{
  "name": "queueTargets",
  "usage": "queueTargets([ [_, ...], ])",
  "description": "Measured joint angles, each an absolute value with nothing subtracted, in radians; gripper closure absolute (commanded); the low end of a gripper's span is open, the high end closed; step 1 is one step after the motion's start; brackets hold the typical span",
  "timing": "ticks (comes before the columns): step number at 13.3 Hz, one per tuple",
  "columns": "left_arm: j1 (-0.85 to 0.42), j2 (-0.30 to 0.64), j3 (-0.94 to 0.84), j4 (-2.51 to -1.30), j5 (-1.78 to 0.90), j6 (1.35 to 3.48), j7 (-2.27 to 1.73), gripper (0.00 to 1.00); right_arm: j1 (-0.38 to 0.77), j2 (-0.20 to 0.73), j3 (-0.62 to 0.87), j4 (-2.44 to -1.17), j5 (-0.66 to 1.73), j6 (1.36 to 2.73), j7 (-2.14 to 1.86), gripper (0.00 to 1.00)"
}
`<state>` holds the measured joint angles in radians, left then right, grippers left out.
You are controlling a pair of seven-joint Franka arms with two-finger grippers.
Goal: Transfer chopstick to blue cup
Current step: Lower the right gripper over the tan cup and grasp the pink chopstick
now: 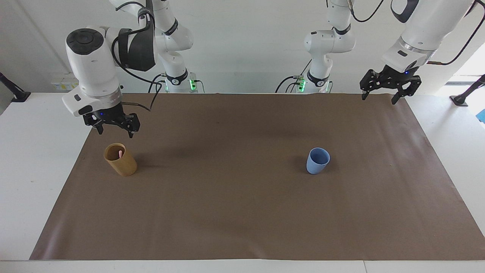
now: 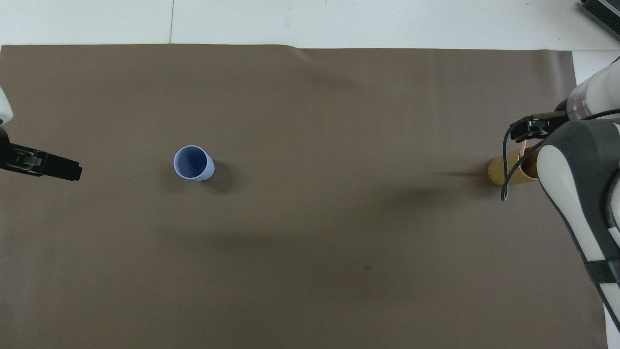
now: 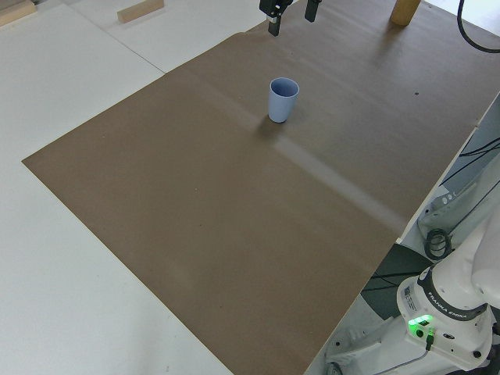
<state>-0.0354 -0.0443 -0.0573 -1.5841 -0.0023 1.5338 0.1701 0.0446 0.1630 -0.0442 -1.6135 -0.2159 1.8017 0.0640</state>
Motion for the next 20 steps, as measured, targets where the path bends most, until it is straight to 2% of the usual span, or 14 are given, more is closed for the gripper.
queueTargets([
  [2,-0.035,-0.044,-0.057,-1.584,-0.002,1.534,0.17,0.0,0.045,0.193,-0.044,-1.613,-0.219,1.843,0.063,0.1],
  [4,-0.035,-0.044,-0.057,-1.584,-0.002,1.534,0.17,0.0,0.046,0.215,-0.044,-1.613,-0.238,1.868,0.06,0.13],
  [8,-0.035,-0.044,-0.057,-1.584,-0.002,1.534,0.17,0.0,0.05,0.239,-0.042,-1.613,-0.254,1.901,0.054,0.4],
  [10,-0.035,-0.044,-0.057,-1.584,-0.002,1.534,0.17,0.0,0.051,0.251,-0.041,-1.614,-0.281,1.903,0.053,0.48],
  [14,-0.035,-0.044,-0.057,-1.584,-0.002,1.534,0.17,0.0,0.054,0.266,-0.04,-1.625,-0.302,1.904,0.052,0.52],
  [16,-0.035,-0.044,-0.057,-1.584,-0.002,1.534,0.17,0.0,0.054,0.266,-0.04,-1.625,-0.302,1.904,0.052,0.59],
  [17,-0.035,-0.044,-0.057,-1.584,-0.002,1.534,0.17,0.0,0.055,0.266,-0.04,-1.625,-0.302,1.904,0.052,0.65],
  [18,-0.035,-0.044,-0.057,-1.584,-0.002,1.534,0.17,0.0,0.055,0.266,-0.04,-1.625,-0.302,1.904,0.052,0.89],
  [19,-0.035,-0.044,-0.057,-1.584,-0.002,1.534,0.17,0.0,0.055,0.266,-0.04,-1.625,-0.302,1.904,0.052,0.96],
  [20,-0.035,-0.044,-0.057,-1.584,-0.002,1.534,0.17,0.0,0.055,0.266,-0.04,-1.625,-0.302,1.904,0.052,0.97],
])
